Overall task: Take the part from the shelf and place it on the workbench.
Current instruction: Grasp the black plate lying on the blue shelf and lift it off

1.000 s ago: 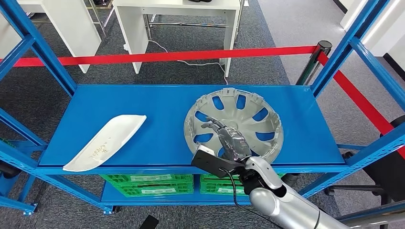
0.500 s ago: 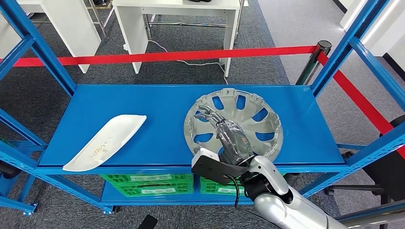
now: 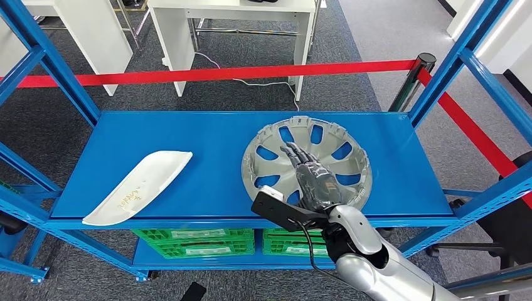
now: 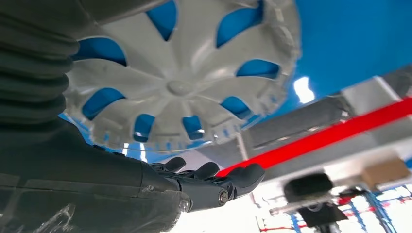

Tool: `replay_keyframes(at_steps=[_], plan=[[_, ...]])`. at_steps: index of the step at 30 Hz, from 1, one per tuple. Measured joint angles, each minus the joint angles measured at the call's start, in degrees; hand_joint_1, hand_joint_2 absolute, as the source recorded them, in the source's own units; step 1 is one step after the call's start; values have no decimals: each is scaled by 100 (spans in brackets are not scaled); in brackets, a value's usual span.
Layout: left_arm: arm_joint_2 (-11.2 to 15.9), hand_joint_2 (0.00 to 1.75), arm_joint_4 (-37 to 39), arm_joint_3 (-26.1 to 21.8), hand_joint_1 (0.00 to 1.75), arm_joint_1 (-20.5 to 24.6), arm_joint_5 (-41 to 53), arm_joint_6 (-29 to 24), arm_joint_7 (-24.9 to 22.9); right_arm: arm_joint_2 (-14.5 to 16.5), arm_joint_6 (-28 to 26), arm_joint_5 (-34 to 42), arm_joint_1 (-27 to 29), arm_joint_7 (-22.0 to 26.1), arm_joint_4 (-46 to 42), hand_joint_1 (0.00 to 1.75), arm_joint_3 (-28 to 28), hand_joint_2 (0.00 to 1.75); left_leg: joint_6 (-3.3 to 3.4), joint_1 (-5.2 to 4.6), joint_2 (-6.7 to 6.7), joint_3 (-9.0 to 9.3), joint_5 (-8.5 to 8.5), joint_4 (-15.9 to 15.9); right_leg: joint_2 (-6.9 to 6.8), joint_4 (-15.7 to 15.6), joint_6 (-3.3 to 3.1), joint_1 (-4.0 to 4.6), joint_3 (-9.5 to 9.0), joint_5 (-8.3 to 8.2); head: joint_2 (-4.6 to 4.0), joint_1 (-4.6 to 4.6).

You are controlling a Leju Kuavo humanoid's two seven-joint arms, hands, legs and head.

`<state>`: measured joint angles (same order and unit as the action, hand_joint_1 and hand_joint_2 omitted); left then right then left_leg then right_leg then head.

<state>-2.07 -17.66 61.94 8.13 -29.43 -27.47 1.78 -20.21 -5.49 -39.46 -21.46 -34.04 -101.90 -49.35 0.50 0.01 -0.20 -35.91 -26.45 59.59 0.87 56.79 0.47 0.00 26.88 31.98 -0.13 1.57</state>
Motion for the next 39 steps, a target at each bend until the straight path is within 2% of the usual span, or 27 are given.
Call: replay_keyframes(at_steps=[6, 10, 20, 24, 39], plan=[[1, 0, 0, 0, 0, 3, 51, 7, -97, -74, 842, 90, -3, -414, 244, 0, -32, 0, 0, 0, 0, -1, 0, -2, -2, -1, 0, 0, 1, 0, 0, 0], [1, 0, 0, 0, 0, 11, 107, 19, -175, -120, 1233, 337, -9, -469, 485, 0, -65, 0, 0, 0, 0, -2, 0, -3, -3, -1, 0, 0, 2, 0, 0, 0], [1, 0, 0, 4, 0, 74, 237, 19, -300, -189, 1143, 616, 29, -456, 1333, 0, -136, 0, 0, 0, -1, -3, 0, -4, -7, -3, 0, 0, 2, 0, 0, 0], [4, 0, 0, 4, 0, 86, 237, 17, -302, -193, 960, 641, 52, -392, 1546, 0, -140, 175, 0, -1, -1, -3, 0, -4, -8, -3, 0, 0, 3, 0, 0, 0], [8, 0, 0, 4, 0, 85, 203, 14, -241, -184, 738, 624, 53, -260, 1754, 0, -144, 175, 0, -1, -1, -3, 1, -6, -8, -3, 0, 0, 2, 0, 0, 1]])
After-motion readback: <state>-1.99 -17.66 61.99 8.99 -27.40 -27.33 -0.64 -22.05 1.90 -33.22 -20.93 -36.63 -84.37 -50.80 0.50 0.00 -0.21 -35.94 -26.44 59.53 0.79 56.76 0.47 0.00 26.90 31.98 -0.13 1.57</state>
